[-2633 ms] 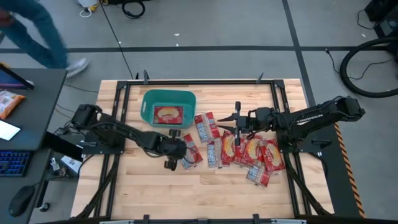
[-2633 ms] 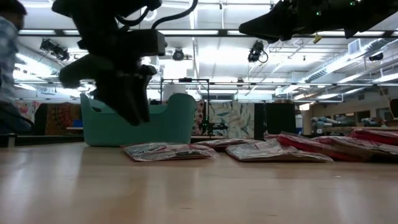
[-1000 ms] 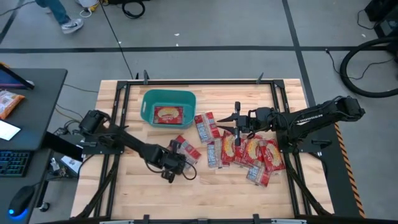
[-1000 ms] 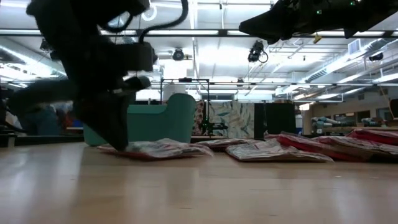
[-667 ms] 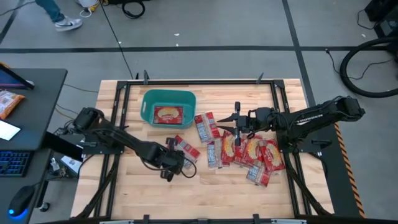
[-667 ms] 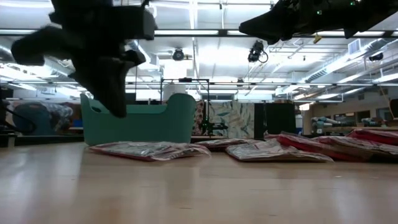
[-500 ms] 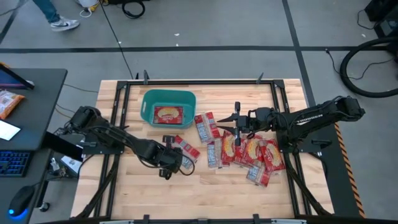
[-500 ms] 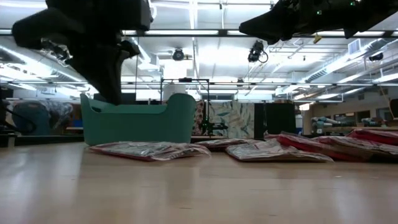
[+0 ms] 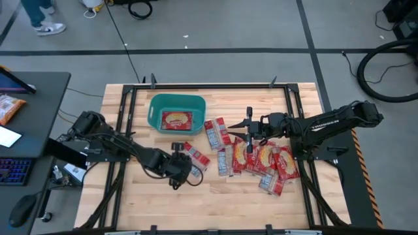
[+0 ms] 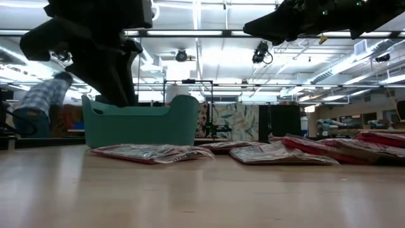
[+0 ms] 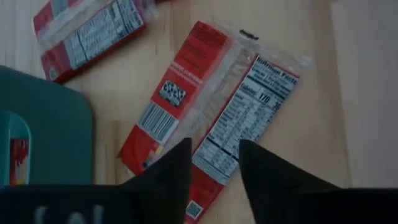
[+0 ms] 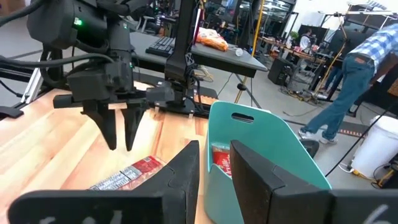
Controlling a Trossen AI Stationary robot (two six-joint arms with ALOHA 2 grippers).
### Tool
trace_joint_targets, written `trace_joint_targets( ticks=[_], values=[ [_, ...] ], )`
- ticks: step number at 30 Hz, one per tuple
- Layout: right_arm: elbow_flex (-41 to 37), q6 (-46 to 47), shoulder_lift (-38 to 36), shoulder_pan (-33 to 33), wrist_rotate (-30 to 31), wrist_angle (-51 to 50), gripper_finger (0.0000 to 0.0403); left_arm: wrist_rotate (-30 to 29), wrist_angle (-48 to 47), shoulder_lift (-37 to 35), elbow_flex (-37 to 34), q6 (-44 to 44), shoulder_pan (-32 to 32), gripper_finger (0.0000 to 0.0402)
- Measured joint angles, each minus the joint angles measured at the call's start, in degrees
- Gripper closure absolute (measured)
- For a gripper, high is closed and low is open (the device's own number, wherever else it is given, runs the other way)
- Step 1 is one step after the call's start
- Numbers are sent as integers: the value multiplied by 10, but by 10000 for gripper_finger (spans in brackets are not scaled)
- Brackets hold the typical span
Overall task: Sort popcorn bags into baskets
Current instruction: Put the red popcorn pack into the green bin
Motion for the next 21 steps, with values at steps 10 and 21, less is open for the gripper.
trace_joint_targets(
  ticks=[10, 21],
  values=[
    [0, 0, 0, 0, 0, 2, 308, 8, 48, 56, -1, 44, 0, 215],
    [0, 1, 0, 0, 0, 4, 308, 9, 53, 72, 0, 99, 0, 214]
  ],
)
